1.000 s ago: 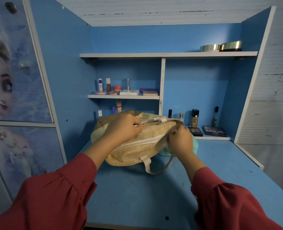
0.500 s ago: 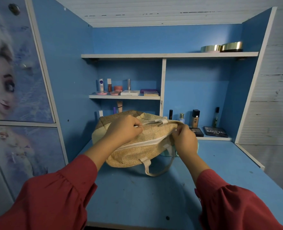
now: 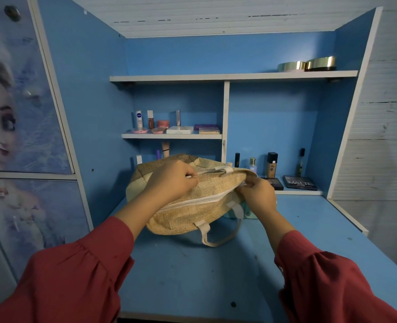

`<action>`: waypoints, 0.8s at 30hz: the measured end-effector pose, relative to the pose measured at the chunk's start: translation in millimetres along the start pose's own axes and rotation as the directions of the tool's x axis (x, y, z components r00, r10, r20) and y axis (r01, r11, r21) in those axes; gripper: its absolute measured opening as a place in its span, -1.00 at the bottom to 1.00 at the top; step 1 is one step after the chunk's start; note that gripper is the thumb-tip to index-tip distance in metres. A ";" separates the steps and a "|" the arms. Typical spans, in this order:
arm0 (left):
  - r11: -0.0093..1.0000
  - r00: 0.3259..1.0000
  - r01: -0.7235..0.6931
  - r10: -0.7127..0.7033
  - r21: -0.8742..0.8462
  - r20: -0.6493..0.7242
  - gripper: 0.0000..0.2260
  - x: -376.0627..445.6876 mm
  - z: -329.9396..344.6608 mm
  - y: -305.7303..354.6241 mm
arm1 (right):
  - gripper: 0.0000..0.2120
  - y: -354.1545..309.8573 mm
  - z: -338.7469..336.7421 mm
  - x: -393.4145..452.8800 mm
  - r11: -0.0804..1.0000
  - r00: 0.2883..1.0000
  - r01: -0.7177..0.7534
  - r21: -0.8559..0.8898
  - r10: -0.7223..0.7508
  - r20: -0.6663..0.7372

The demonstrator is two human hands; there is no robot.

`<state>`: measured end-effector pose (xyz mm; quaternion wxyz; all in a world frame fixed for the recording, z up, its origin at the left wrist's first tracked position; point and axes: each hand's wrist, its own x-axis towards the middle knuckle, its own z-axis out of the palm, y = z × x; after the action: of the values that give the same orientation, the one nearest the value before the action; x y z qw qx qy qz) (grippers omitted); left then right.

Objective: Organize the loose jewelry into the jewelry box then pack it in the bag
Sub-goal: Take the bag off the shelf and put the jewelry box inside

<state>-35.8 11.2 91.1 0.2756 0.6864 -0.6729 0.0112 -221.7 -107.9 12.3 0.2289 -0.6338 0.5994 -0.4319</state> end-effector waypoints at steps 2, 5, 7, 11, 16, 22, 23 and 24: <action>1.000 1.000 -0.001 0.001 0.000 -0.002 -0.86 -0.2 0.0 -0.1 | -0.89 -1.0 1.6 0.8 0.998 0.999 -0.043 0.050 0.043 -0.004; 1.000 1.000 0.001 -0.001 -0.004 -0.010 -0.86 -1.3 -0.2 0.1 | -0.89 -2.2 2.8 -0.5 0.994 0.996 -0.075 0.083 0.078 -0.032; 1.000 1.000 -0.001 0.001 0.008 -0.022 -0.86 -1.5 0.5 -0.1 | -0.88 -1.8 3.1 -1.2 0.990 0.995 -0.079 0.120 0.086 -0.054; 1.000 0.999 0.007 -0.007 0.001 -0.032 -0.86 -2.1 2.5 -0.5 | -0.85 -0.9 1.9 -4.4 0.990 0.992 -0.053 0.130 0.067 -0.110; 1.000 0.999 0.018 -0.018 -0.009 -0.047 -0.85 -2.9 5.5 -1.3 | -0.79 -3.7 2.2 -14.5 0.998 0.987 0.045 0.048 -0.037 -0.157; 0.999 0.997 0.033 -0.035 -0.019 -0.066 -0.86 -3.6 3.3 -3.2 | -0.83 -15.6 7.2 -42.4 0.979 0.980 0.154 0.134 -0.134 -0.150; 0.999 0.997 0.040 -0.041 -0.016 -0.071 -0.86 -3.8 2.6 -3.6 | -0.83 -17.2 8.2 -47.4 0.976 0.980 0.166 0.145 -0.146 -0.139; 0.999 0.996 0.044 -0.044 -0.012 -0.077 -0.85 -3.9 2.1 -3.9 | -0.84 -18.7 9.8 -51.7 0.972 0.979 0.179 0.152 -0.161 -0.125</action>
<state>-33.3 13.8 86.5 0.3048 0.6987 -0.6466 0.0283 -198.4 -57.3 8.2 0.2079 -0.6370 0.5175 -0.5322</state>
